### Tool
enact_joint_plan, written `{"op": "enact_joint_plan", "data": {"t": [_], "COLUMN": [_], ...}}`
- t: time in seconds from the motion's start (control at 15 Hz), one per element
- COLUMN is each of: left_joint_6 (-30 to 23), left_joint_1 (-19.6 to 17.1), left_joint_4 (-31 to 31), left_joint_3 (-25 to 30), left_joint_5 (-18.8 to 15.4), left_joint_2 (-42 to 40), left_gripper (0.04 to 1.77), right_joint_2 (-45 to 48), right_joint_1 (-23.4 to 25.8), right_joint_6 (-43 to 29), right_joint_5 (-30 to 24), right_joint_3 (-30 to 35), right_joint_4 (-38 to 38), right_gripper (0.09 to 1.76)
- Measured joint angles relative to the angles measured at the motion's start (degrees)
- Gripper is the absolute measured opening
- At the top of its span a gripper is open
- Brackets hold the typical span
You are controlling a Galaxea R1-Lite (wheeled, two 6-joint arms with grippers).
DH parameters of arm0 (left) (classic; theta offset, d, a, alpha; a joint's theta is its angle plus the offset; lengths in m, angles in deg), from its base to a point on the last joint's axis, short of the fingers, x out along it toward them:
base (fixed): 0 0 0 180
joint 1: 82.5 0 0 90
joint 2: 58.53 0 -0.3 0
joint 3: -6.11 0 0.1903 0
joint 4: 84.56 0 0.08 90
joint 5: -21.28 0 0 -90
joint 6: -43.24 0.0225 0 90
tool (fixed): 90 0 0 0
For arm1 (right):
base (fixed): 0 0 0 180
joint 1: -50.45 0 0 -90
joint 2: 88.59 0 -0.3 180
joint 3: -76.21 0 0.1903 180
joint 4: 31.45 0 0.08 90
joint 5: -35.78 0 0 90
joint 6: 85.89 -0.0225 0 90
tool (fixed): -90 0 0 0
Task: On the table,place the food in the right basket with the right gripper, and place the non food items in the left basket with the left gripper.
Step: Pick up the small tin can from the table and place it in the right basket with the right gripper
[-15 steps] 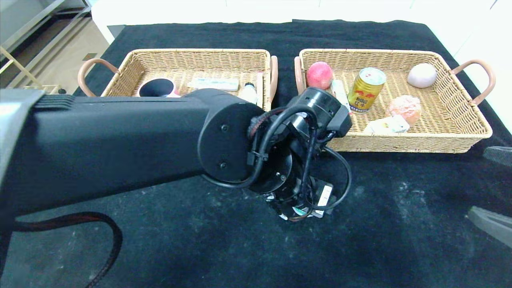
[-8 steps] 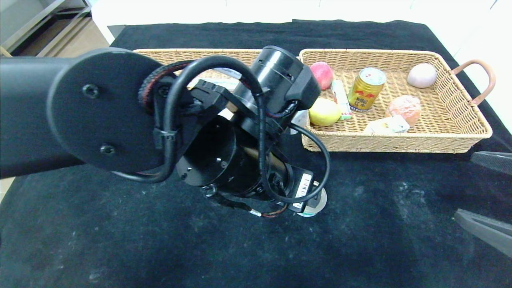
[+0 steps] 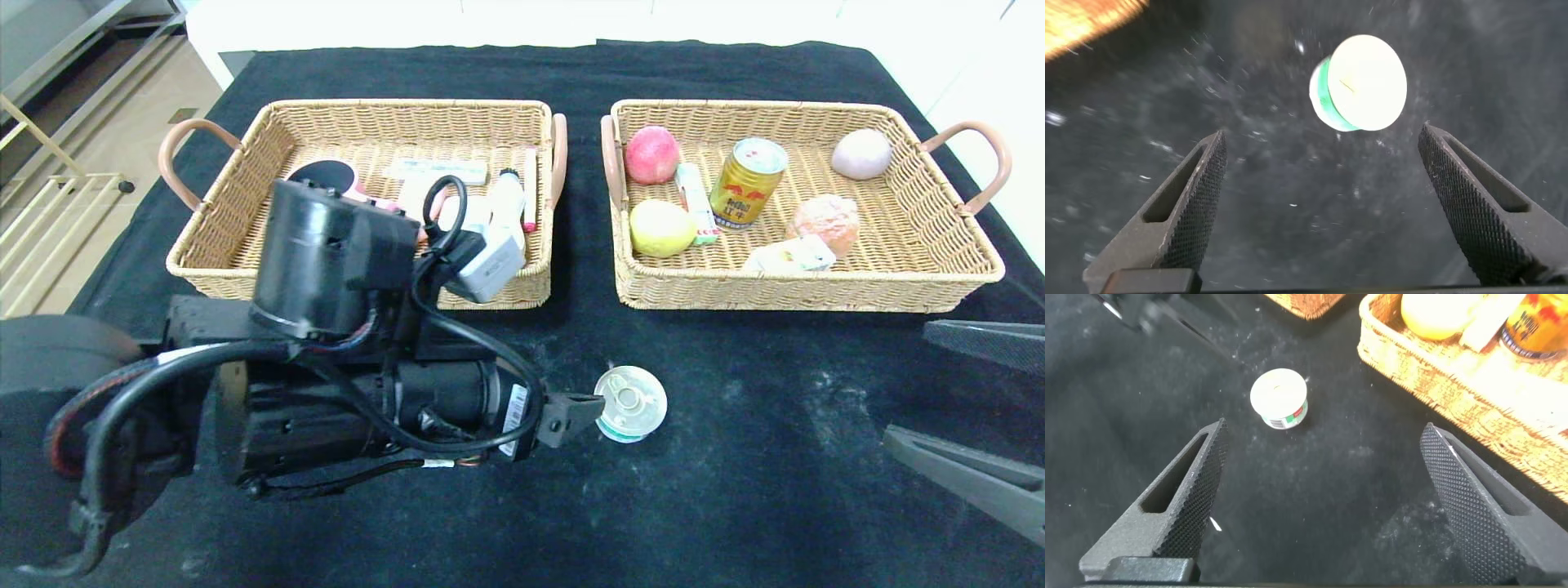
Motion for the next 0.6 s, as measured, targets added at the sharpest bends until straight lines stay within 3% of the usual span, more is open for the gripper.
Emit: {"op": "enact_joint_plan", "data": {"t": [0.13, 0.27, 0.6], "left_joint_6": [4.2, 8.2, 12.9], "left_joint_1": [-5.0, -9.8, -13.7], "left_joint_4": [-9.5, -13.6, -16.1], "left_joint_3": [8.9, 15.5, 24.4], "left_joint_5": [-7.4, -12.7, -14.4], "left_joint_2": [-4.0, -7.9, -14.0], "left_gripper": [1.70, 1.70, 1.70], "right_joint_2": [-1.0, -2.1, -3.7], "right_joint_1": [0.0, -0.1, -1.5], "right_joint_6": [0.0, -0.1, -0.3], "right_joint_5": [0.0, 0.1, 0.1], "right_joint_3": [0.1, 0.2, 0.7], "right_joint_4": [0.0, 0.2, 0.0], "right_gripper": [1.71, 1.71, 1.71]}}
